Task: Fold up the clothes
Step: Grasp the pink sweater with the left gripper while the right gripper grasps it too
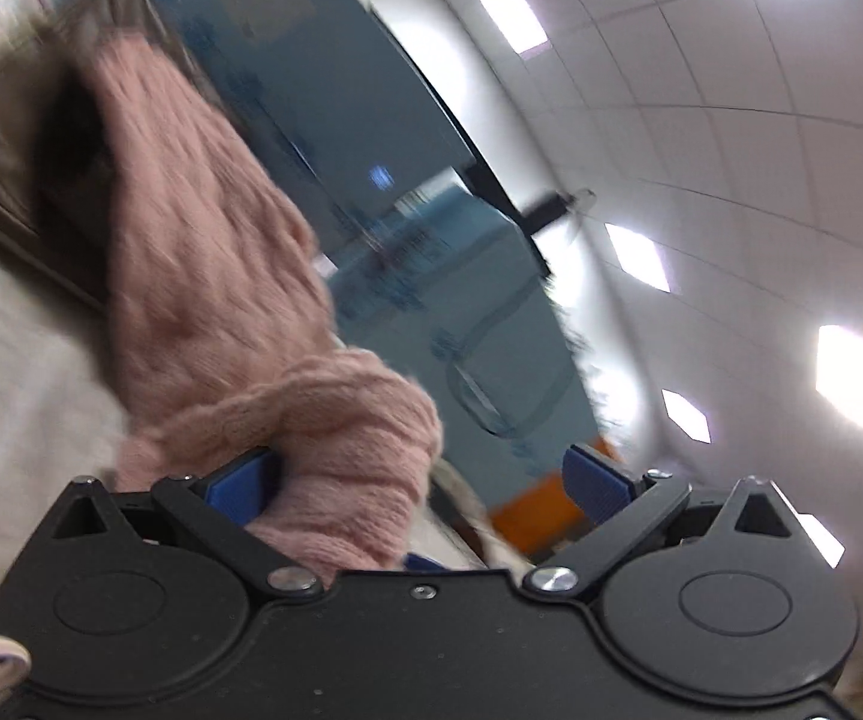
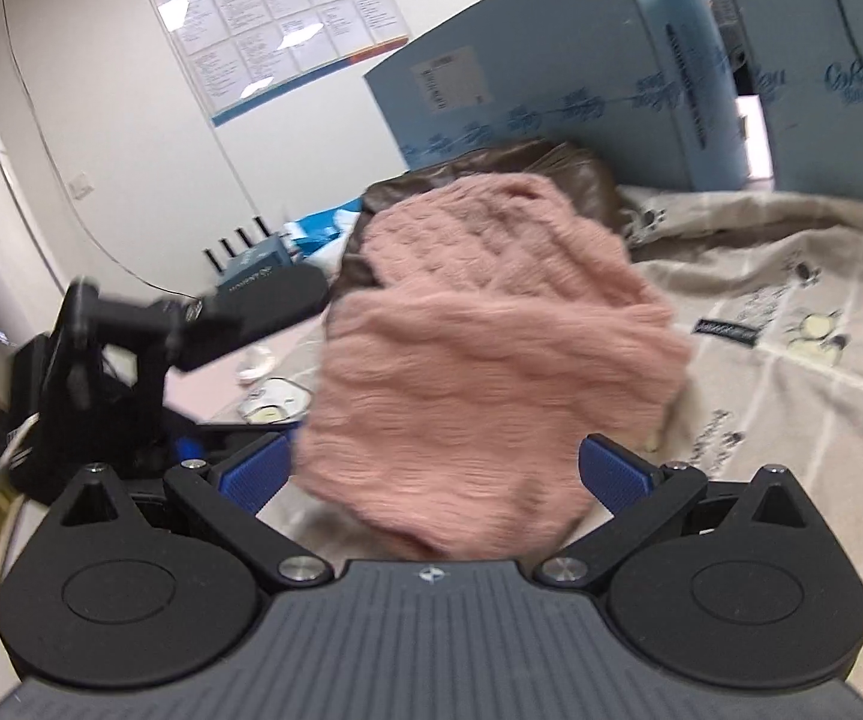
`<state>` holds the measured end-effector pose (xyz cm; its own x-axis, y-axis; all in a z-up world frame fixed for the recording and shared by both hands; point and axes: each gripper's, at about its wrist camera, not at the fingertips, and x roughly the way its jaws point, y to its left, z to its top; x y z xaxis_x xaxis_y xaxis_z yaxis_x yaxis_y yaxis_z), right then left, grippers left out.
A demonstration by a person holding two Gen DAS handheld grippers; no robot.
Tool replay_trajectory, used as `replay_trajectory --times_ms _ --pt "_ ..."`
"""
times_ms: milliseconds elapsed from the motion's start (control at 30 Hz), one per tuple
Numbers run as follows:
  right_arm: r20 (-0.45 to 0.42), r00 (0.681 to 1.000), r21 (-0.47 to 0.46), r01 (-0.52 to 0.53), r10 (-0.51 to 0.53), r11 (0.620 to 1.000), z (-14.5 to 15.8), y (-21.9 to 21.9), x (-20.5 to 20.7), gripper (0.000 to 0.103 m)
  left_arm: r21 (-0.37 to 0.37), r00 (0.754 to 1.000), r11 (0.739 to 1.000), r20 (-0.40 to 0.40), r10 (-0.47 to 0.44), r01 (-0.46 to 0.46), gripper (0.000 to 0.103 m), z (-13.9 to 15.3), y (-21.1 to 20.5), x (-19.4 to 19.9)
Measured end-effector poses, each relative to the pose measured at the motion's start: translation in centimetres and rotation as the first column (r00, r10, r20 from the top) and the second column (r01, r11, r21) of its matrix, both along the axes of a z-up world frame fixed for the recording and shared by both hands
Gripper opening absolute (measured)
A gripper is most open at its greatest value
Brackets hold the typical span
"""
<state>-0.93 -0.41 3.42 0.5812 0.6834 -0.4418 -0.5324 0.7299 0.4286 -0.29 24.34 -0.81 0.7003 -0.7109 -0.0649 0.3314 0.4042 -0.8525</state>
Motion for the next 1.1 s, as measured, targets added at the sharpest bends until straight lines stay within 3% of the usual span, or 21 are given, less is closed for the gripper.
replay_trajectory --times_ms 133,200,367,467,533,567,733,833,1100 --pt "-0.013 1.0 0.027 -0.003 0.003 1.0 0.2 -0.1 0.1 0.103 -0.104 0.989 0.985 -0.026 -0.143 0.14 0.103 -0.3 -1.1 1.6" --pt "-0.028 0.999 0.009 0.033 -0.033 0.999 0.0 -0.2 0.5 0.103 -0.077 0.992 0.99 -0.033 -0.12 0.117 0.103 -0.1 -1.1 1.8" --pt "-0.121 0.984 -0.045 0.124 -0.129 0.991 -1.6 -1.0 1.9 0.103 -0.012 0.994 0.996 -0.054 0.092 -0.093 0.103 0.5 2.3 1.2" --pt "-0.18 0.97 -0.026 0.16 -0.162 0.987 -2.4 -1.8 2.7 0.101 0.06 0.959 0.964 -0.108 0.263 -0.257 0.103 0.6 4.4 1.5" --pt "-0.189 0.966 -0.032 0.174 -0.177 0.984 -2.7 -1.9 3.0 0.094 0.113 0.936 0.946 -0.147 0.319 -0.304 0.103 0.5 5.2 2.2" --pt "-0.189 0.965 -0.037 0.177 -0.181 0.984 -2.8 -1.9 3.1 0.093 0.119 0.94 0.949 -0.15 0.307 -0.292 0.103 0.5 5.2 2.8" --pt "-0.174 0.966 -0.072 0.18 -0.19 0.981 -2.9 -1.8 3.4 0.043 0.168 0.95 0.955 -0.156 0.269 -0.243 0.102 0.4 4.2 5.4" --pt "-0.154 0.969 -0.069 0.183 -0.191 0.981 -2.4 -2.3 3.3 0.023 0.185 0.956 0.96 -0.168 0.242 -0.211 0.101 -0.1 3.5 6.7" --pt "-0.048 0.974 0.02 0.222 -0.221 0.975 1.8 -5.2 1.5 0.019 0.211 0.957 0.963 -0.2 0.211 -0.168 0.1 -0.2 2.1 8.1"
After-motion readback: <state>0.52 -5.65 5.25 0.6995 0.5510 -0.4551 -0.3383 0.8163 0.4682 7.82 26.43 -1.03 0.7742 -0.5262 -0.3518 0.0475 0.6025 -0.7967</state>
